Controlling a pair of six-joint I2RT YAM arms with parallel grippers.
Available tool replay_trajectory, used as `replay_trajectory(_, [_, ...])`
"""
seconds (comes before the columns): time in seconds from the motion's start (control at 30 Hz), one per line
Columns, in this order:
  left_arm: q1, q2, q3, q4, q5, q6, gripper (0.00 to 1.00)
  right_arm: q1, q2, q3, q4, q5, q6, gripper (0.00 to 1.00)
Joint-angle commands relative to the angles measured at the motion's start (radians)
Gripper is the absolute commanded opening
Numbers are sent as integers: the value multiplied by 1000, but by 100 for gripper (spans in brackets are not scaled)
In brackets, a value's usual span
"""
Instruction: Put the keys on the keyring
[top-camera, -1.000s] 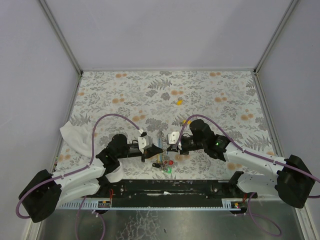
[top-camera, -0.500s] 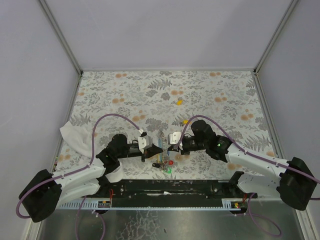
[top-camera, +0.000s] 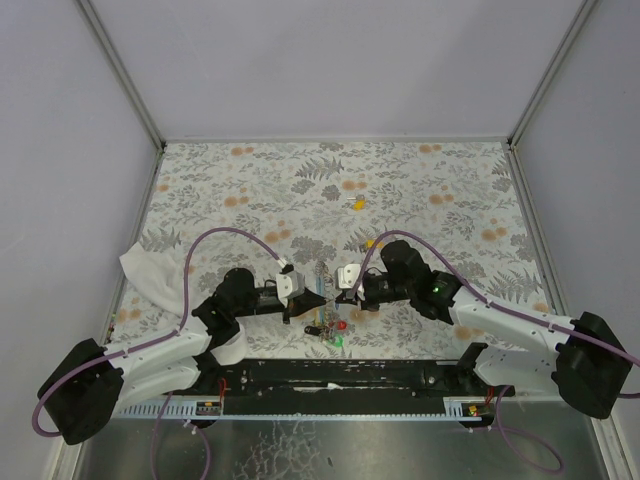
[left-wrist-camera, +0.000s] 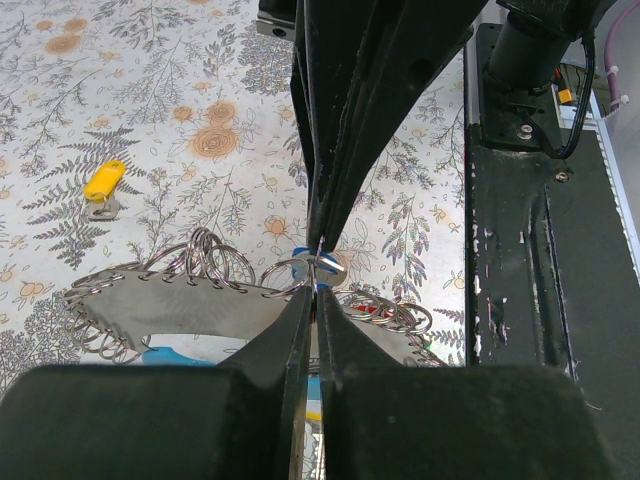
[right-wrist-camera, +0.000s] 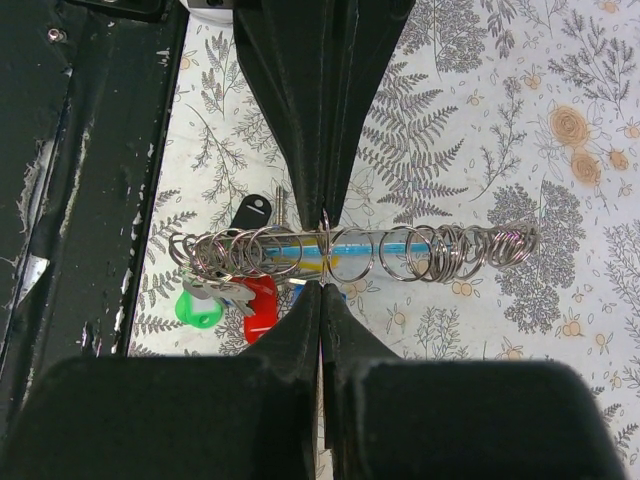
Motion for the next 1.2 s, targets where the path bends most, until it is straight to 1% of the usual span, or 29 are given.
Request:
replay_trajectory(0.0, [-4, 1, 8, 89, 14, 17, 0, 4, 2, 17, 33, -28, 8, 0])
replay_trajectory(0.47, [-4, 13, 11, 90, 23, 17, 0, 4, 0, 15, 45, -45, 12, 0])
replay_trajectory(0.77, [-4, 9, 12, 87, 22, 17, 0, 4, -7, 9, 47, 7, 21, 0])
replay_trajectory(1.17, [-4, 11, 13, 85, 23, 19, 0, 3, -9, 7, 49, -6, 19, 0])
